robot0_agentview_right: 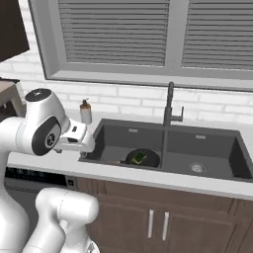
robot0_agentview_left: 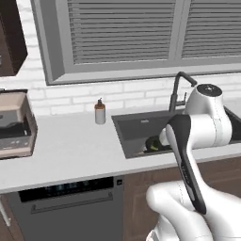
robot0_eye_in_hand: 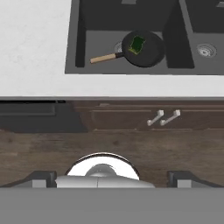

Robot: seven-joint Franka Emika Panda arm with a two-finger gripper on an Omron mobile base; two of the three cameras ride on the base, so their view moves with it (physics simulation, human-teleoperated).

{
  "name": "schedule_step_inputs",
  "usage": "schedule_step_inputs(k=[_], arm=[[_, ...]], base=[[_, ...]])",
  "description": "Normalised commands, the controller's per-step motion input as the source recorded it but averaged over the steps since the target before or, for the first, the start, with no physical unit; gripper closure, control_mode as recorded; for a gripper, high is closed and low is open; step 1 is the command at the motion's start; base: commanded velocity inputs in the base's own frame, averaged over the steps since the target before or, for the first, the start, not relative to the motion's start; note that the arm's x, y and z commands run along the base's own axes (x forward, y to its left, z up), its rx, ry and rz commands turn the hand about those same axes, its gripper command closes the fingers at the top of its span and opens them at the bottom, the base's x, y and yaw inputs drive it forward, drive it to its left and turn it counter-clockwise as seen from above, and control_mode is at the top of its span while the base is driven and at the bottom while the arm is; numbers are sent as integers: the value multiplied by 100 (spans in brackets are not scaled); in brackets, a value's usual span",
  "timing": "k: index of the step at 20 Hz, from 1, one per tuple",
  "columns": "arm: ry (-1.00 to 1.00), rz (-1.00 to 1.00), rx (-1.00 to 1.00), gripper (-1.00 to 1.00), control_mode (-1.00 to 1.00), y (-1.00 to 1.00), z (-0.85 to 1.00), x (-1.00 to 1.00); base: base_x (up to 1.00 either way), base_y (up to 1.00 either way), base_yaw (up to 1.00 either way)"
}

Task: Pick the pan and sponge and place them into the sink. Then turn on the water.

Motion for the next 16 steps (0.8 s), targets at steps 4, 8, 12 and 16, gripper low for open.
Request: schedule_step_inputs(k=[4, 8, 12, 16], arm=[[0, 0, 0, -100, 100, 0, 0, 0], [0, 0, 0, -100, 100, 0, 0, 0], [0, 0, 0, -100, 100, 0, 0, 0], [0, 0, 0, -100, 100, 0, 0, 0]], base=[[3, -85, 0], [13, -81, 0], [15, -78, 0], [20, -66, 0]])
